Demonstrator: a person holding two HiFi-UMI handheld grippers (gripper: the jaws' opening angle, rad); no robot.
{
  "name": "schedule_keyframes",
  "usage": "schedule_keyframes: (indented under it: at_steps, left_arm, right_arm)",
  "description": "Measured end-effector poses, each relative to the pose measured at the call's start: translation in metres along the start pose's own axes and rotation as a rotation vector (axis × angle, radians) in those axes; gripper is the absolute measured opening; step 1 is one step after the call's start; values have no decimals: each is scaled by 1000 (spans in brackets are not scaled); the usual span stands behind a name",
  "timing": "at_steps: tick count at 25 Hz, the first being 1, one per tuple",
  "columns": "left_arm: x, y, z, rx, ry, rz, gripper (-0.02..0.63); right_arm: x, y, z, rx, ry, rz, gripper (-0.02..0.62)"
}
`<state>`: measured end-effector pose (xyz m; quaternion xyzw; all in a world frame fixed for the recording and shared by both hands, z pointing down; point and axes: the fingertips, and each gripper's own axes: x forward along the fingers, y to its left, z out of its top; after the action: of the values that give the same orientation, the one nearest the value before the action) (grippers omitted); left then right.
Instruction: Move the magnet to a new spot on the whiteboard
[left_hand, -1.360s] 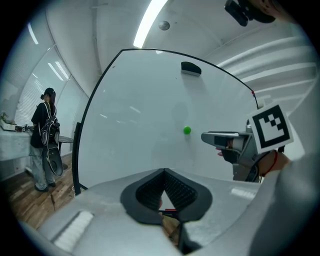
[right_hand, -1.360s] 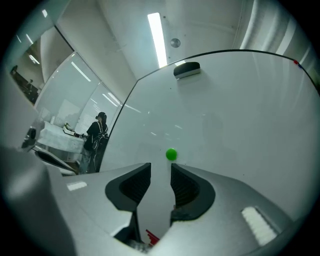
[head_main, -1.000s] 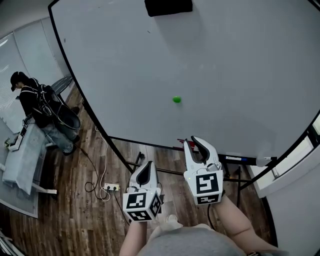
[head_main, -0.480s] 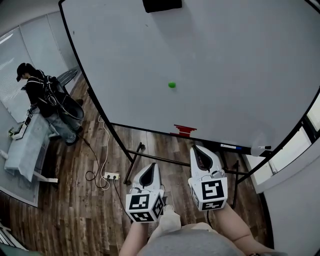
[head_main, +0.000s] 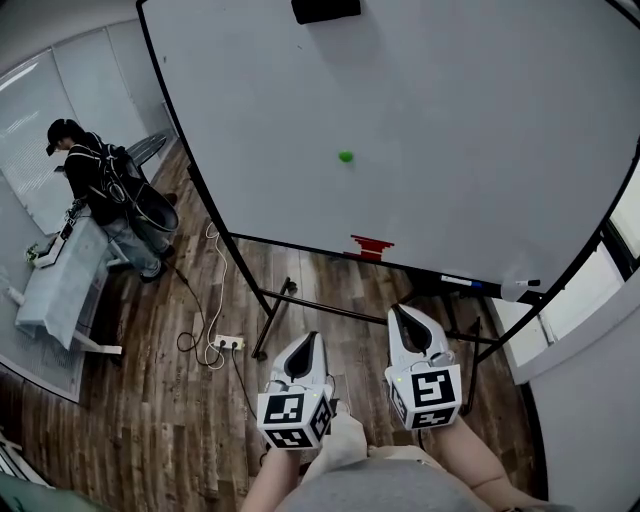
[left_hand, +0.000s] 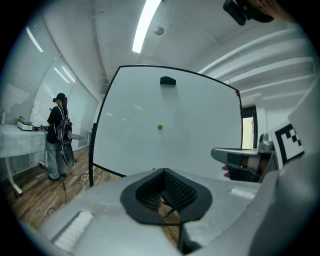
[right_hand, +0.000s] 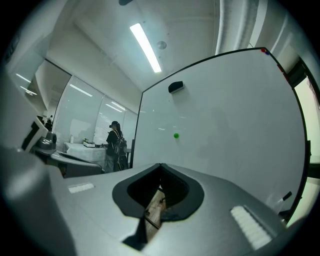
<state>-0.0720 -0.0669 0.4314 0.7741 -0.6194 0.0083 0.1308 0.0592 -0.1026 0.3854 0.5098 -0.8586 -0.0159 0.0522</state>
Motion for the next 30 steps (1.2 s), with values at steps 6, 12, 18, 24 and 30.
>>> schedule_keyframes:
  at_steps: [6,12,18,24,30]
  left_arm:
    - [-10,-8,-3,-1,-7,4,-3]
    - [-9,-16,-2,8,-13,8,-3]
    - [-10,-14,1,13,-19,20,-3]
    - [-12,-15,4,5,-26,26,-3]
    - [-13,-18,3,6,-28,27,-3]
  right_arm:
    - [-12,2,2,1,-16,13,2]
    - [-17,-4,7,5,-34,25,0]
    - [-17,-3,15,-5,-45,44,0]
    - [-17,2,20,-14,-56,66,0]
    - [-18,4,23,-2,-68,73,0]
